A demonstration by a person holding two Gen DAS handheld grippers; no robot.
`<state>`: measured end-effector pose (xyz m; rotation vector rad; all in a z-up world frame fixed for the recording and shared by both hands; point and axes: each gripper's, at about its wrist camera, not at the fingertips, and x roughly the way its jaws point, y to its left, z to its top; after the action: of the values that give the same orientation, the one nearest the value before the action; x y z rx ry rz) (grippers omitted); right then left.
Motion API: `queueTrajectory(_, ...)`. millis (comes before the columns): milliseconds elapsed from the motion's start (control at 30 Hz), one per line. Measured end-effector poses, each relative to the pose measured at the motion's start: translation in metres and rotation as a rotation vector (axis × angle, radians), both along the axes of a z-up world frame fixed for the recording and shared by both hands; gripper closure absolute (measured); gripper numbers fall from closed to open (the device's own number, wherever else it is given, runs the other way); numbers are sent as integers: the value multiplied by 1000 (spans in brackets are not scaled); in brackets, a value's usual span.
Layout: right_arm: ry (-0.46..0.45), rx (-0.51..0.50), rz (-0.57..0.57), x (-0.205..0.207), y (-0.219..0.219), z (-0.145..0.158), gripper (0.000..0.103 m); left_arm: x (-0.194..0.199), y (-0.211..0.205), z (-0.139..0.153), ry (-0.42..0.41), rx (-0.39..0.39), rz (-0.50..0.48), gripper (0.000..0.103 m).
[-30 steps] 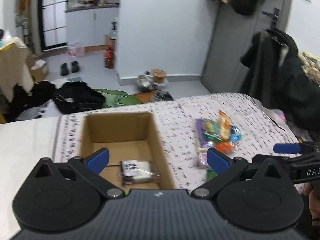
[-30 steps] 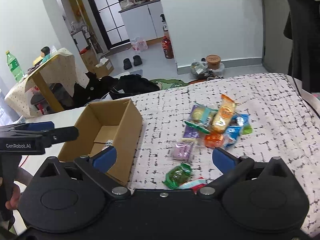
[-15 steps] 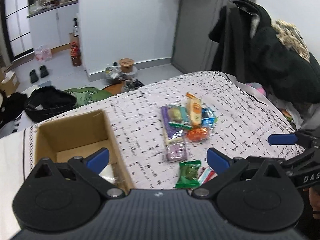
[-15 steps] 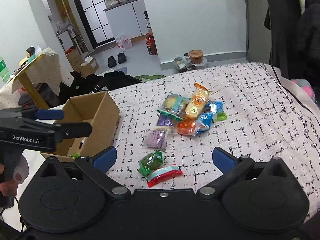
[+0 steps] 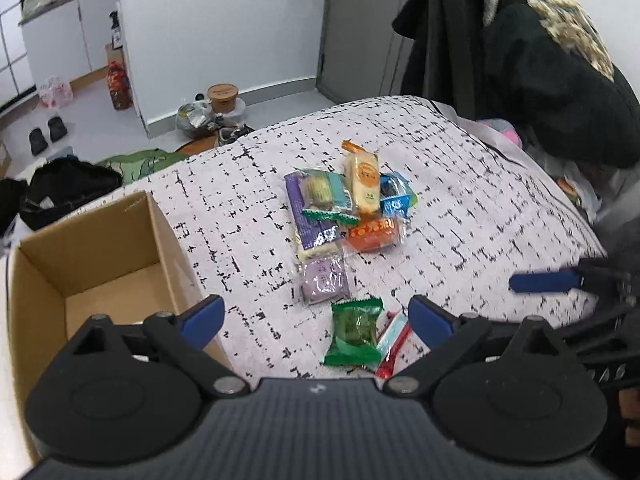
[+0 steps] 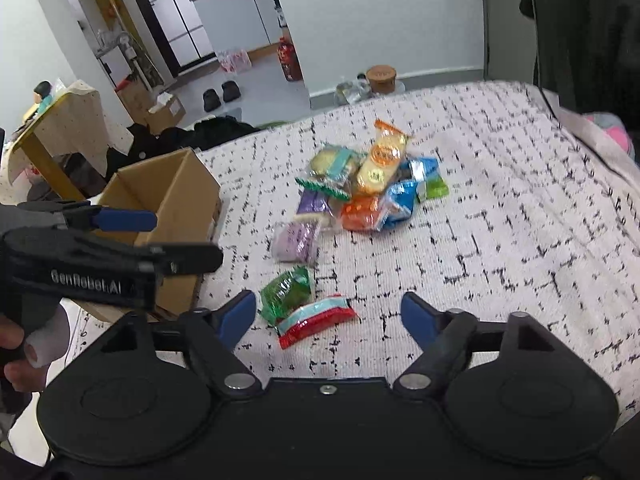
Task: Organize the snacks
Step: 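Grasp the green wrapped snack with the left tool while the right tool grasps the red-blue bar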
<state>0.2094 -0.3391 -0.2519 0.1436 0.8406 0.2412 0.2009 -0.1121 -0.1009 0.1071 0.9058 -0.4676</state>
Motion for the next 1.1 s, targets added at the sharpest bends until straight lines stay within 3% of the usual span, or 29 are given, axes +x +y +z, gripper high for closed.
queueTrajectory(167, 70, 45, -20, 11, -1, -14, 48, 8, -7, -12, 31, -16, 3, 9)
queueTrajectory(200, 88, 54, -24, 14, -1, -18, 54, 8, -8, -16, 42, -19, 7, 13)
queueTrajectory(400, 207, 154, -72, 28, -6, -41, 71, 12, -12, -38, 99, -35, 3, 38)
queueTrajectory(700, 264, 193, -98, 46, -3, -63, 75, 23, -17, -65, 166, -41, 24, 57)
queueTrajectory(833, 274, 183, -104, 55, -3, -72, 78, 29, -19, -73, 187, -48, 40, 59)
queueTrajectory(1000, 247, 123, -83, 62, 1, -75, 94, 32, -26, -80, 210, -46, 35, 59)
queueTrajectory(1100, 239, 117, -80, 67, -1, -76, 97, 32, -31, -83, 207, -30, 25, 58)
